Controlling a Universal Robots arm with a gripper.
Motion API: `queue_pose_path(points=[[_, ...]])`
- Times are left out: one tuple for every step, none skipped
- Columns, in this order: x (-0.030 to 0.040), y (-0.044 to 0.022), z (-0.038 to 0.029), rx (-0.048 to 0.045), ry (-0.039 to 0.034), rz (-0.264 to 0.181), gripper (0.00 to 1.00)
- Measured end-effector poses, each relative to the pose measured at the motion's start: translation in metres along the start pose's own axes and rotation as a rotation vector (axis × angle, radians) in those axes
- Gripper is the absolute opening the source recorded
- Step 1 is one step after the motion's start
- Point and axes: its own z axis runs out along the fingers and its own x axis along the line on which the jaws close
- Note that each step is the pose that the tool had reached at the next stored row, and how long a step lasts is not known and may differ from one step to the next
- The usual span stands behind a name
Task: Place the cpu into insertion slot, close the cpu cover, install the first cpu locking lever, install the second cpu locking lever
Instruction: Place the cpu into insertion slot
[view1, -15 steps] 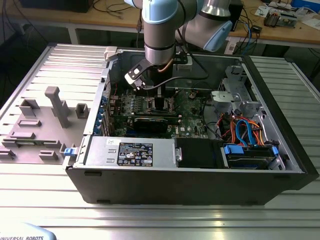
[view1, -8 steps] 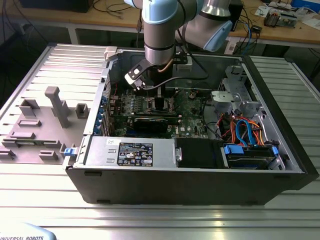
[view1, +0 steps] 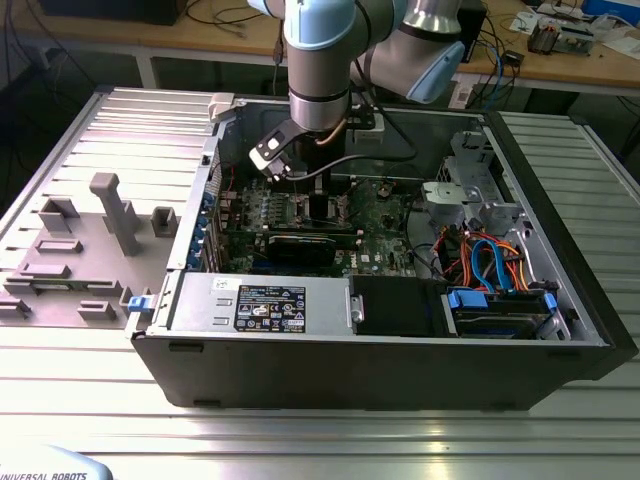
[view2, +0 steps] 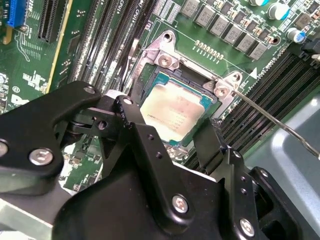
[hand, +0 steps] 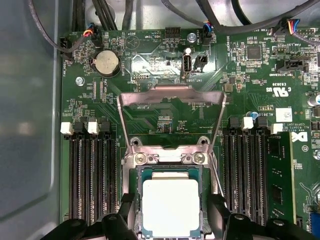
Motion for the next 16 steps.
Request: queue_pose_path(points=[[0.0000, 0.0001, -0.0021, 0.0004, 0.0000, 0.000, 0.67], [0.0000, 0.0002, -0.0037, 0.0008, 0.0000, 0.000, 0.67], [0.0000, 0.0004, -0.0066, 0.0018, -0.0001, 0.000, 0.67], [0.0001, 0.0006, -0.0089, 0.0025, -0.0001, 0.000, 0.67], [0.0001, 0.0009, -0.0131, 0.0039, -0.0001, 0.000, 0.67], [0.0001, 0.0012, -0.0168, 0.0056, -0.0001, 0.000, 0.67], [0.0002, 0.0015, -0.0214, 0.0082, -0.0002, 0.000, 0.66], [0.0002, 0.0017, -0.0238, 0.0095, -0.0001, 0.000, 0.60], [0.0002, 0.0018, -0.0261, 0.0110, -0.0003, 0.000, 0.60], [0.0002, 0.0020, -0.0280, 0.0124, -0.0002, 0.000, 0.53], [0.0002, 0.0023, -0.0294, 0.0146, -0.0002, 0.000, 0.53], [0.0002, 0.0024, -0.0294, 0.0151, -0.0001, 0.000, 0.41], [0.0002, 0.0025, -0.0294, 0.0152, -0.0001, 0.000, 0.41], [0.0002, 0.0025, -0.0294, 0.0155, -0.0003, 0.000, 0.29], [0.0002, 0.0025, -0.0294, 0.0155, -0.0004, 0.000, 0.23], [0.0002, 0.0025, -0.0294, 0.0154, -0.0003, 0.000, 0.11]])
